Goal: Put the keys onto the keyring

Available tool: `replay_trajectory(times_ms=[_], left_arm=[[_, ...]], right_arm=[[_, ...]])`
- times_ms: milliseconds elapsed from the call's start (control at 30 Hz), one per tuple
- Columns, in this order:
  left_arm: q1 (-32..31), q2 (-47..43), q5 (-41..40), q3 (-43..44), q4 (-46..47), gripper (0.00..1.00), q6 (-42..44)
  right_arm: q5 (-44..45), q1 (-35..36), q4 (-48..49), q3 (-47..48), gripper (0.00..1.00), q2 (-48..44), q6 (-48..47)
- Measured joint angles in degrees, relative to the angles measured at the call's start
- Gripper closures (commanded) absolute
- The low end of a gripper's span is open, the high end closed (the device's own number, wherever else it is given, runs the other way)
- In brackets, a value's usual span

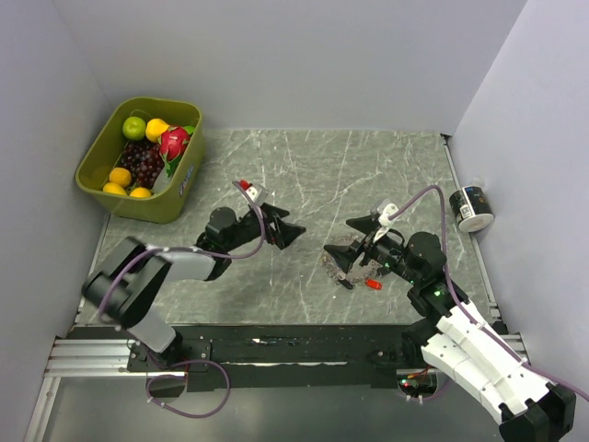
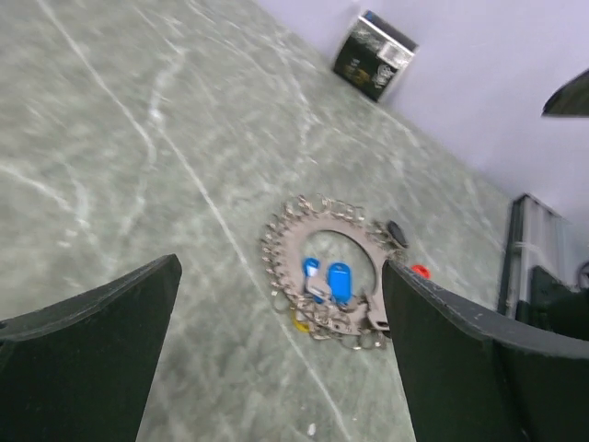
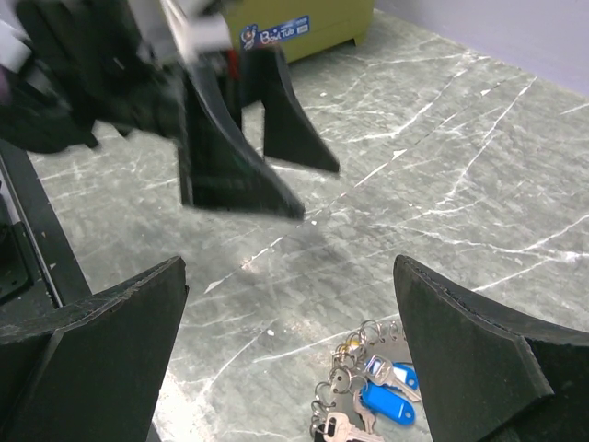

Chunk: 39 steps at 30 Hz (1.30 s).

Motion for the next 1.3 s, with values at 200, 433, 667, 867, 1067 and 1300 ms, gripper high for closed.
replay_trajectory(times_ms=[200, 433, 667, 867, 1067, 1300], left_arm=[[0.0, -11.9, -6.9, 4.7, -19.1, 0.04, 7.7], [0.0, -21.1, -16.5, 5.5, -33.2, 0.04, 13.0], [0.0, -27.1, -23.5, 5.4, -37.1, 0.04, 13.4], [0.0, -28.6, -29.6, 5.7, -40.2, 0.04, 10.7], [0.0, -29.6, -32.3, 5.8, -42.9, 0.04, 9.7], [0.0, -32.5, -35.8, 5.8, -42.6, 0.04, 7.6]], right_arm=[[0.0, 0.0, 0.1, 0.0, 0.00, 0.2, 0.1], [0.0, 0.0, 0.7, -0.4, 0.00, 0.5, 1.0], [-0.1, 0.0, 0.8, -0.4, 0.01, 1.5, 1.0], [1.2, 0.0, 0.7, 0.2, 0.00, 4.2, 1.3], [9.4, 0.0, -0.1, 0.7, 0.00, 6.1, 3.5], [23.9, 0.0, -3.6, 1.0, 0.00, 6.3, 7.1]])
